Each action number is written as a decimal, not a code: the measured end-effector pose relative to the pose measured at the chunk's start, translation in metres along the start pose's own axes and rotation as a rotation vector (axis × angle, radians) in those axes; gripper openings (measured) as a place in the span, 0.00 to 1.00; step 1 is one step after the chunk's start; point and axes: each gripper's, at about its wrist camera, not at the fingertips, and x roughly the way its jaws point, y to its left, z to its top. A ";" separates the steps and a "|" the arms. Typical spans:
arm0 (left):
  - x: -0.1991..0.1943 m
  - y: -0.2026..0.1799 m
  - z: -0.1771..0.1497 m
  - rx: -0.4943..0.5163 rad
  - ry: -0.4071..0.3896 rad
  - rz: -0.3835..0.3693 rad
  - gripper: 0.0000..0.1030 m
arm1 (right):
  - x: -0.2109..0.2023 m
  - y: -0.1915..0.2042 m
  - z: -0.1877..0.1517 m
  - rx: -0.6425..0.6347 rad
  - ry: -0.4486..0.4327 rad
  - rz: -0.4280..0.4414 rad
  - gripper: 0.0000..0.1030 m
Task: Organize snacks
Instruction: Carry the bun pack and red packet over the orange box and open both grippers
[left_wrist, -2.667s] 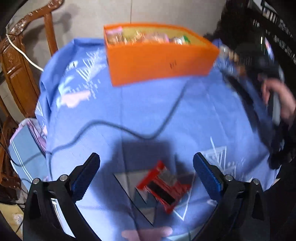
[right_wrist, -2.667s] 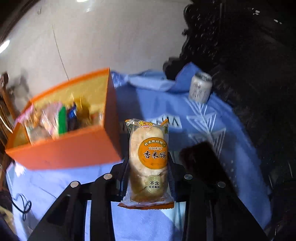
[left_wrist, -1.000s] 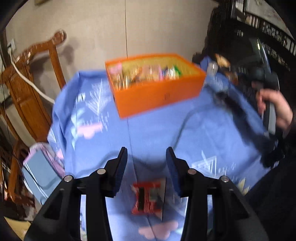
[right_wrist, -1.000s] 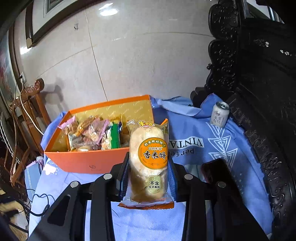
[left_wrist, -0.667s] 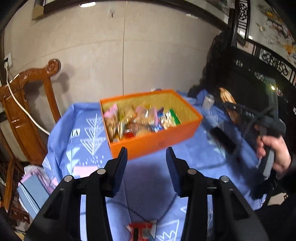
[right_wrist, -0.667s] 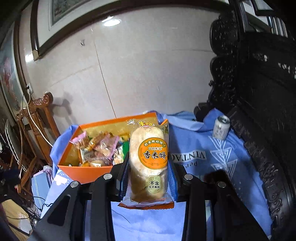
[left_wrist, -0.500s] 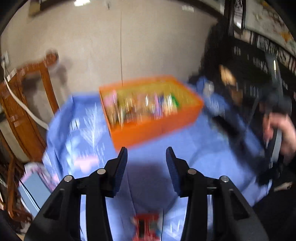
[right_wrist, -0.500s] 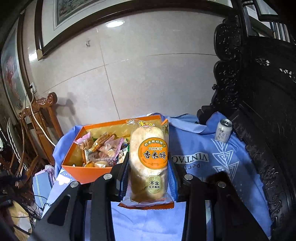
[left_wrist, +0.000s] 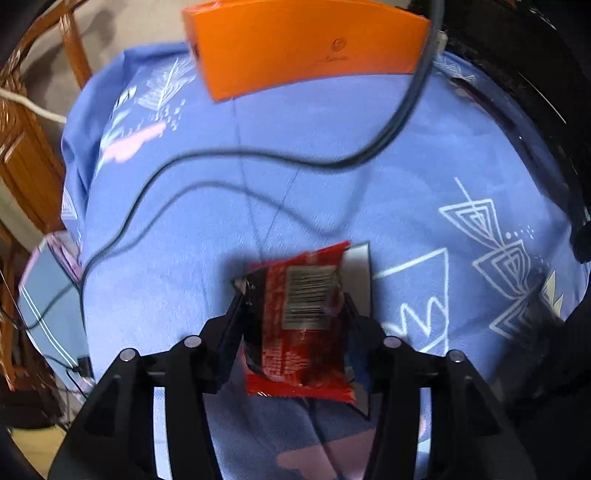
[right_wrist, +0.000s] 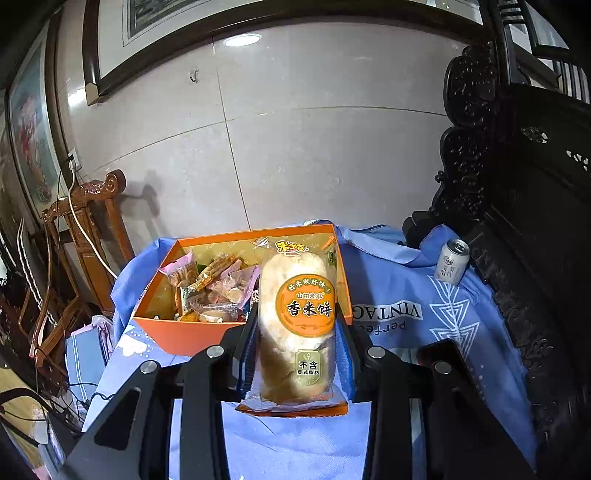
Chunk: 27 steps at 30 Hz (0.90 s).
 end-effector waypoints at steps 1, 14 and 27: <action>-0.001 0.000 -0.002 0.010 -0.017 0.005 0.49 | 0.000 0.000 0.000 0.001 0.001 0.001 0.35; -0.070 0.013 -0.002 -0.013 -0.118 -0.047 0.41 | 0.001 0.000 -0.003 -0.003 0.019 -0.003 0.35; -0.177 0.042 0.139 -0.076 -0.418 -0.035 0.41 | 0.007 0.003 0.010 0.001 -0.010 0.031 0.35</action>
